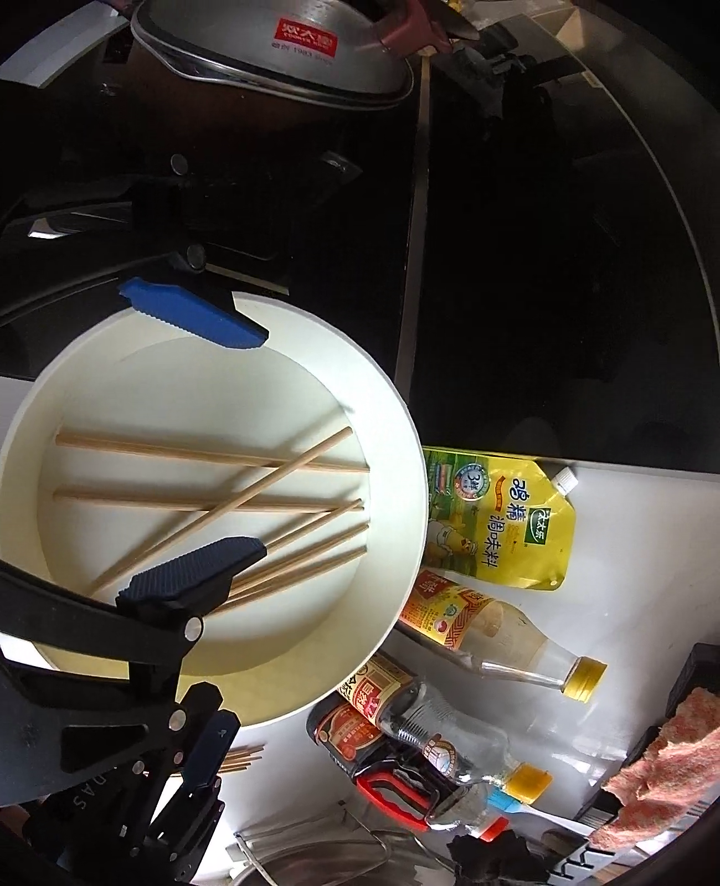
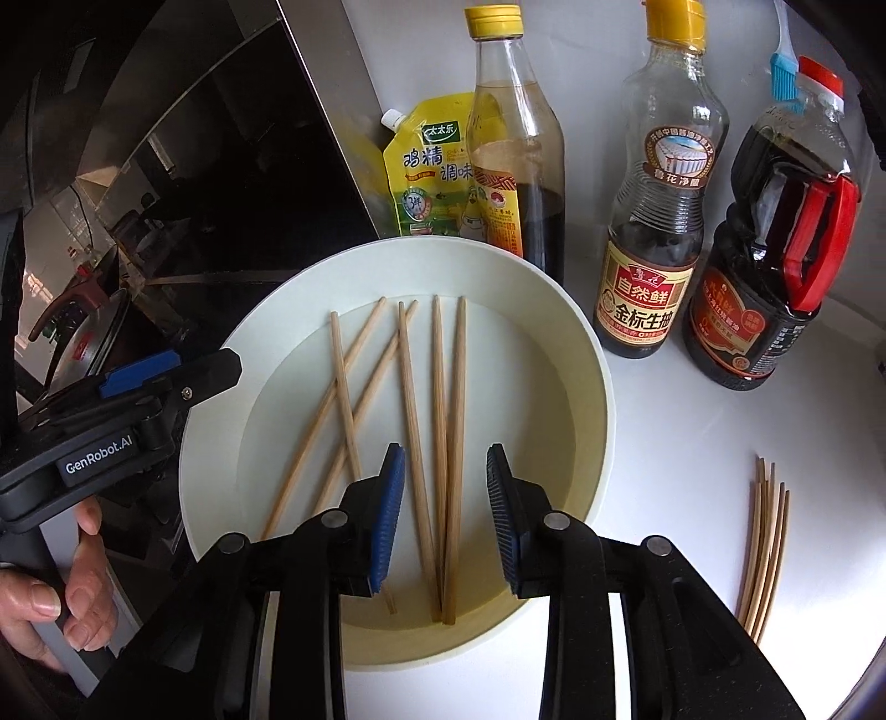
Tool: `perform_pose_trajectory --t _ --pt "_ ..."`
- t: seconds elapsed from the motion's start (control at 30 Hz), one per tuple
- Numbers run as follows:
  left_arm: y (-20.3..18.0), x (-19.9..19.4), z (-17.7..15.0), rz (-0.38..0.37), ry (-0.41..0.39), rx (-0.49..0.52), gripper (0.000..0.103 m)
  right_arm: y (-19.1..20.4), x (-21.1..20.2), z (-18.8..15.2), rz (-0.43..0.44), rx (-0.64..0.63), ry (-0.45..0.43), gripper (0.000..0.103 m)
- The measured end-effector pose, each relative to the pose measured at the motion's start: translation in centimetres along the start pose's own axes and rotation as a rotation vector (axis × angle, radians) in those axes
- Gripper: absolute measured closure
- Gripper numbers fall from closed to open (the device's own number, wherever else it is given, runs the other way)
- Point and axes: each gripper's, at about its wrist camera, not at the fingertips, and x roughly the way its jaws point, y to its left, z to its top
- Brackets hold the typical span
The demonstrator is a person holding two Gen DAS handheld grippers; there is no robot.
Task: Organize utensils
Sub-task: 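Move both open tools back from the basin to the chopstick bundle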
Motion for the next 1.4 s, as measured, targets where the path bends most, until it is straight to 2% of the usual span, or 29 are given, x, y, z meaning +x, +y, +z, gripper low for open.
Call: perform_pose_trajectory --t 0.27,0.43,0.53,0.7,0.93,1.03,1.4 --pt "-0.7 -2.8 -2.1 0.008 -0.019 0.016 0.030 0.2 -2.9 -2.4 0.000 0.004 -0.029 0.070" --pt "-2.0 -4.8 -3.5 0.004 -0.039 0.035 0.028 -0.1 -4.8 -3.8 0.005 0.010 -0.055 0.066" --pt "-2.9 -5.8 -4.3 0.007 -0.050 0.043 0.023 -0.6 -6.0 -4.8 0.005 0.018 -0.064 0.065" --pt "-4.7 -6.8 -5.7 -0.001 -0.049 0.055 0.023 -1.9 -8.0 -6.1 -0.011 0.031 -0.080 0.062" --pt "-7.9 -7.4 -7.6 -0.029 -0.028 0.077 0.018 -4.9 -10.2 -8.6 -0.062 0.061 -0.084 0.060" --pt "-9.9 -7.3 -8.4 -0.050 -0.010 0.103 0.018 -6.6 -11.1 -9.9 -0.083 0.073 -0.082 0.056" --pt "-17.3 -6.8 -11.5 -0.130 0.031 0.185 0.015 -13.8 -13.1 -14.5 -0.177 0.146 -0.059 0.053"
